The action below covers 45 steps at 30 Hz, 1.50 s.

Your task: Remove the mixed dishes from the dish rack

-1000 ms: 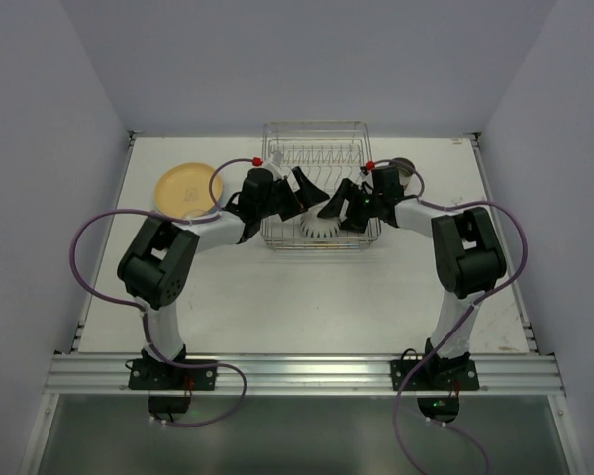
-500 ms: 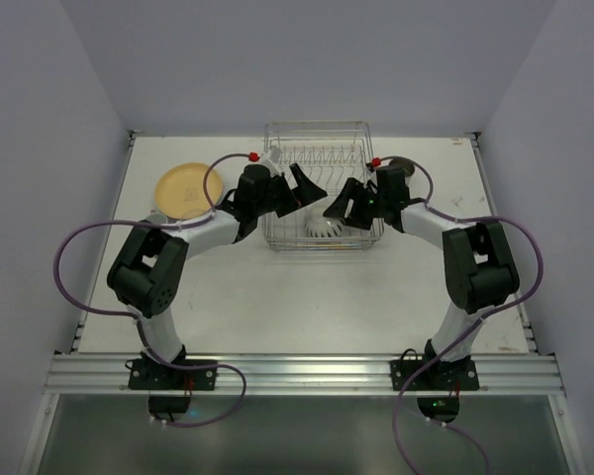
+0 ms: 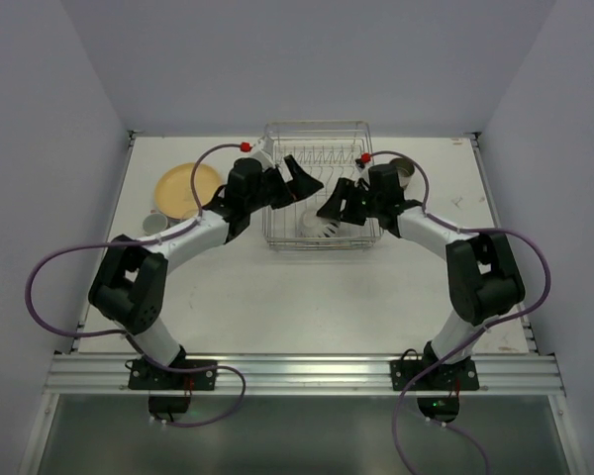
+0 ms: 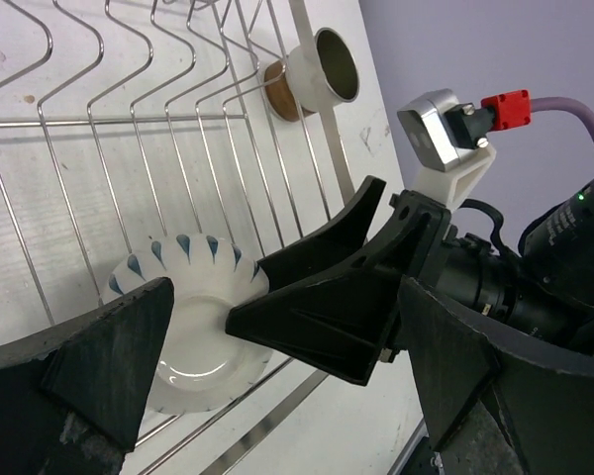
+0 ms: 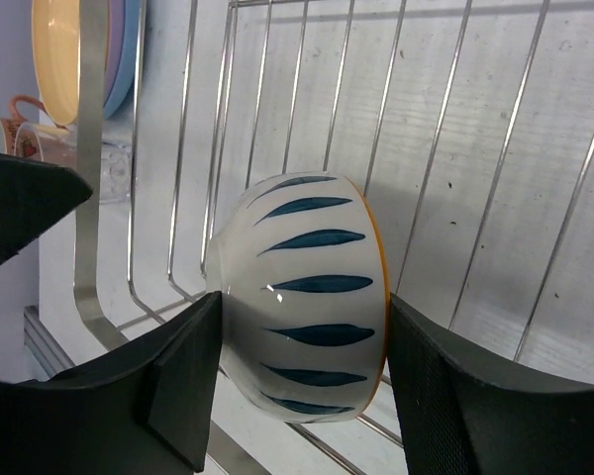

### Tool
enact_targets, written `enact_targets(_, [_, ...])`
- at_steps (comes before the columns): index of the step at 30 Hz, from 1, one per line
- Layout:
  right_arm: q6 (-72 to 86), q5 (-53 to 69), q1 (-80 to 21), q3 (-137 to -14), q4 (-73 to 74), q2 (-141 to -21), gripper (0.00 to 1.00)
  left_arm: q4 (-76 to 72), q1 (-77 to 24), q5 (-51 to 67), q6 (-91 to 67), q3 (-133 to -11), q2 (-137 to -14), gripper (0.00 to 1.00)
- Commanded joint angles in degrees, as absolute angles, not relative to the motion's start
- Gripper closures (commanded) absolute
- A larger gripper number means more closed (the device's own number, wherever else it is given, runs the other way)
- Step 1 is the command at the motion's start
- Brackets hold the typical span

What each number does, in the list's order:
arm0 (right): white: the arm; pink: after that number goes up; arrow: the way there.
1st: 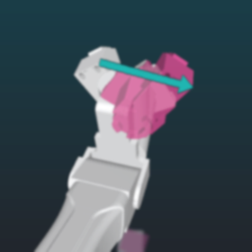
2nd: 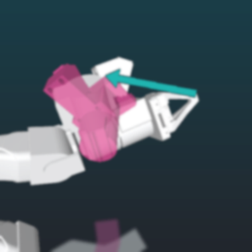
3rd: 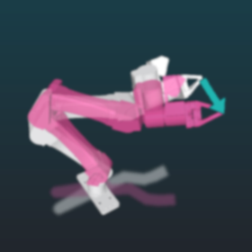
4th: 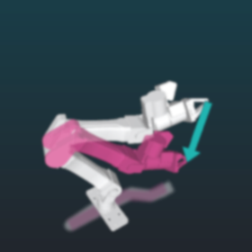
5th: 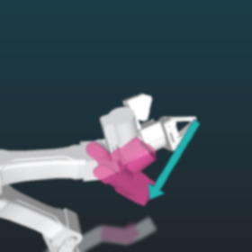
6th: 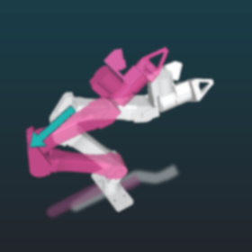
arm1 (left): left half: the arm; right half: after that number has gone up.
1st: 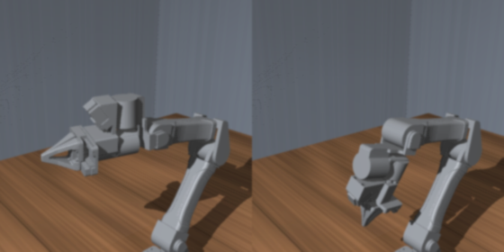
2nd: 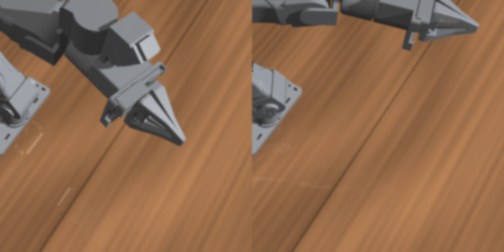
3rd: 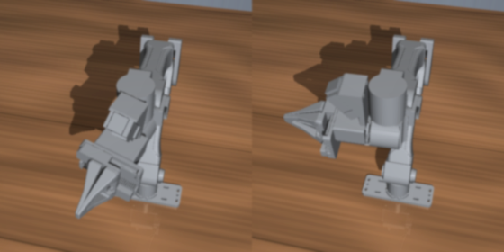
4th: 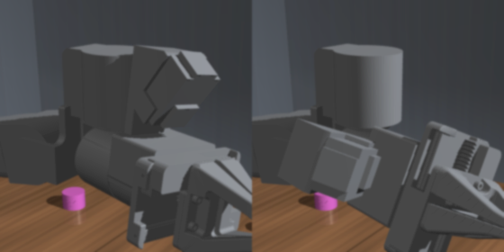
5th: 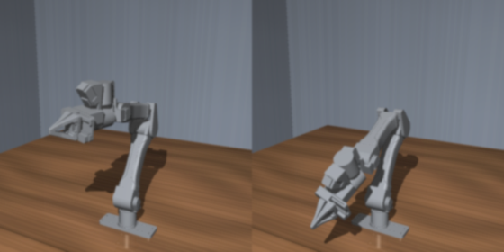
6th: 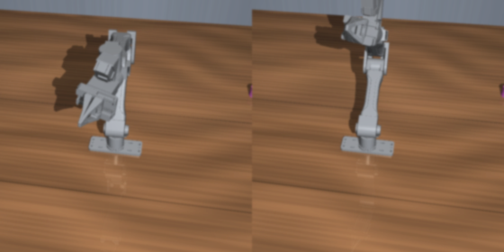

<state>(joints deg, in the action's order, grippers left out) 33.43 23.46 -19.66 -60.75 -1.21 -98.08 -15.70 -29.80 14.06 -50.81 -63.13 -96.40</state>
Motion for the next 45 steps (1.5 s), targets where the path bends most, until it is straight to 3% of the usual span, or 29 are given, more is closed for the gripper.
enact_targets(1, [31.82,23.90,-20.13,-61.00,-5.45,-94.83,0.59,-15.21,-30.23,12.83,-48.43,-62.76,-92.12,0.00])
enact_targets(10, [29.45,20.66,-21.44,-60.47,-5.01,-92.37,0.72,-10.73,-30.32,10.29,-44.92,-61.17,-83.69,0.00])
enact_targets(14, [27.43,16.36,-22.85,-61.08,-3.87,-91.58,1.00,-7.57,-30.32,8.27,-43.33,-61.00,-79.99,0.00])
enact_targets(27, [24.17,1.85,-26.98,-63.72,-1.76,-89.38,1.00,3.16,-30.23,0.27,-36.65,-60.82,-68.91,0.00])
enact_targets(34, [21.72,-5.09,-29.09,-71.70,2.89,-91.05,1.00,5.01,-30.15,-1.76,-34.28,-61.00,-67.24,0.00])
enact_targets(45, [11.16,-26.97,-31.99,-81.82,13.00,-92.11,1.00,8.70,-29.88,-4.13,-30.77,-61.35,-65.92,0.00])
